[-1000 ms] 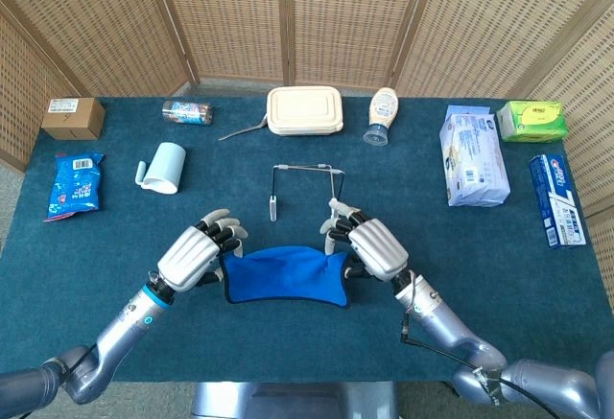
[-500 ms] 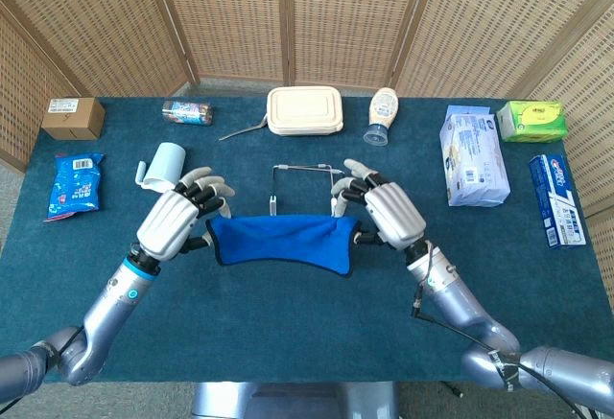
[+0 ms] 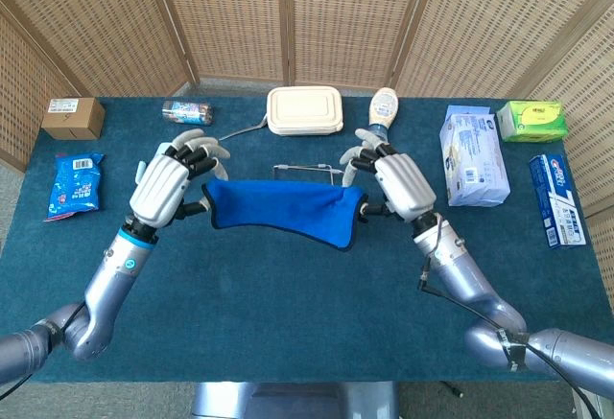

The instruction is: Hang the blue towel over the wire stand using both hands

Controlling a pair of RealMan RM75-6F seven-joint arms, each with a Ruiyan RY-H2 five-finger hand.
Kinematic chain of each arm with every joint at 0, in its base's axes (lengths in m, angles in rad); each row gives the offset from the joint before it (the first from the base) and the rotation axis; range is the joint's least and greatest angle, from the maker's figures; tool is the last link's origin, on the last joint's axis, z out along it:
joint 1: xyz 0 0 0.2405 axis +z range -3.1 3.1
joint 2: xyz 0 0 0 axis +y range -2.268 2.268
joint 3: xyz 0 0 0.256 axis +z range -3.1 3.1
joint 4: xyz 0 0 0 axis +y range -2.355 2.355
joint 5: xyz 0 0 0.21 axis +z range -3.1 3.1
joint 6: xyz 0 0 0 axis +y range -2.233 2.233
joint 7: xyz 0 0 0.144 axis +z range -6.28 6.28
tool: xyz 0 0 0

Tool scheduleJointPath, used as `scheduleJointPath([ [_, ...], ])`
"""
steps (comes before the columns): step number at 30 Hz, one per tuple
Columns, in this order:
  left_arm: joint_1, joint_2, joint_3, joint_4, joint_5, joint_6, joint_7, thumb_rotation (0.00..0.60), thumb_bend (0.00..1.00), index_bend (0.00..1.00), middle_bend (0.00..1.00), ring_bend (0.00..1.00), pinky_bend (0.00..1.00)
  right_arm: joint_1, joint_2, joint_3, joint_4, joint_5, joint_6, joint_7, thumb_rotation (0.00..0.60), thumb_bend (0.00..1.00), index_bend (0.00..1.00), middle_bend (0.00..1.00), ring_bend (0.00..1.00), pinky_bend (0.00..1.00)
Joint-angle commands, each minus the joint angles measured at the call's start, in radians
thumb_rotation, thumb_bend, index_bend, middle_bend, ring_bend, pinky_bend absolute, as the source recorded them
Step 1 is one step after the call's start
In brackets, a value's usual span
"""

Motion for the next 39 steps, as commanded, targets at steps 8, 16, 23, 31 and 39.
scheduleJointPath([
  [8,-0.056,-0.028,-0.066,0.047,-0.082,-0.045,-0.033,0.6,0.58,0.73,0.38,0.28,0.17,0.045,0.009,0.046,0.084,0.045,-0.041,0.047,0.6,0.48,0.9,0.35,0.1,0.21],
  [16,-0.101,-0.058,-0.111,0.088,-0.149,-0.083,-0.047,0.6,0.58,0.73,0.38,0.28,0.17,0.087,0.005,0.067,0.152,0.063,-0.085,0.083,0.6,0.48,0.89,0.35,0.1,0.21],
  [23,-0.147,-0.09,-0.147,0.145,-0.199,-0.116,-0.059,0.6,0.57,0.73,0.38,0.28,0.17,0.123,0.002,0.085,0.219,0.079,-0.113,0.102,0.6,0.48,0.89,0.35,0.1,0.21],
  [31,-0.195,-0.136,-0.182,0.222,-0.249,-0.141,-0.092,0.6,0.56,0.74,0.38,0.28,0.17,0.16,-0.01,0.095,0.295,0.094,-0.14,0.114,0.6,0.48,0.89,0.35,0.1,0.21],
  [39,-0.224,-0.168,-0.18,0.288,-0.267,-0.166,-0.102,0.6,0.56,0.74,0.38,0.28,0.16,0.178,-0.031,0.082,0.355,0.101,-0.162,0.127,0.6,0.48,0.89,0.35,0.1,0.21],
])
